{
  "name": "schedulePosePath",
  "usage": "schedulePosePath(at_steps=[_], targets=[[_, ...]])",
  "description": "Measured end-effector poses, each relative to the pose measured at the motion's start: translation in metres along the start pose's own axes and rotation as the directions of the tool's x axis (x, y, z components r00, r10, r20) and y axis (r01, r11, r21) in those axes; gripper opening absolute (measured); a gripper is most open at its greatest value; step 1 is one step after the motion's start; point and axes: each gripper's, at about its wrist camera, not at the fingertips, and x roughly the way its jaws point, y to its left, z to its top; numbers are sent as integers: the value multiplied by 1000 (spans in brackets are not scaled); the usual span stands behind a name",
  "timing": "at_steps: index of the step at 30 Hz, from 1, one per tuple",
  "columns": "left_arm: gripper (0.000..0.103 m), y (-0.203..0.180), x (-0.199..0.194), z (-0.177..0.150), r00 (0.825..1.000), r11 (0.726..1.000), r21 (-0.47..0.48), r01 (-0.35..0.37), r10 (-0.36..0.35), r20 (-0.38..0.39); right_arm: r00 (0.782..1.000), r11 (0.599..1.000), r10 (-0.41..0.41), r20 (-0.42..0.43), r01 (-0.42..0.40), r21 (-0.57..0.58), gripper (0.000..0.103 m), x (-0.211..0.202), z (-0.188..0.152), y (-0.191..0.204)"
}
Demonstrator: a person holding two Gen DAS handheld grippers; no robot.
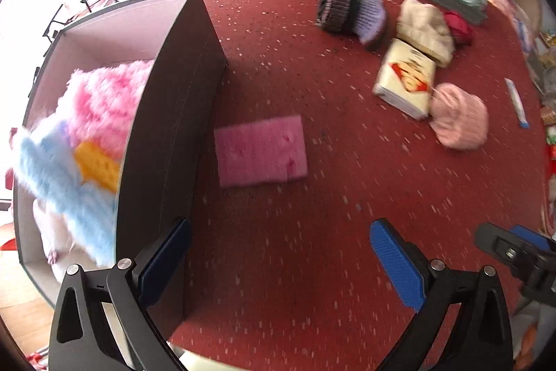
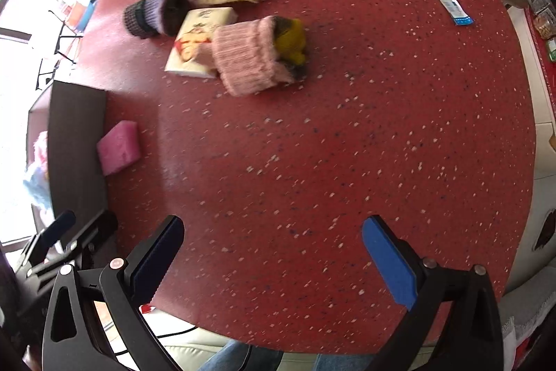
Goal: Organize soft objects
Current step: 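Move the left tool to the pink sponge while the right tool approaches the pink knit sock, then grasp the pink sponge with the left tool while the right tool grasps the pink knit sock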
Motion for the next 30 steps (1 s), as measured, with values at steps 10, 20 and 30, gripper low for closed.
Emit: schedulePosePath(at_steps=[10, 20, 30], targets=[[103, -16, 28, 29, 999, 996, -77, -53, 52, -10, 997, 997, -42, 64, 46, -54, 103, 11, 59, 4], [103, -11, 60, 39, 990, 978, -160, -135, 125, -68, 993, 984, -91, 77, 101, -147, 103, 41, 108, 24], [95, -33, 60, 58, 998, 995, -82, -61, 58, -30, 994, 983, -83, 74, 94, -157, 51, 55, 118, 28]])
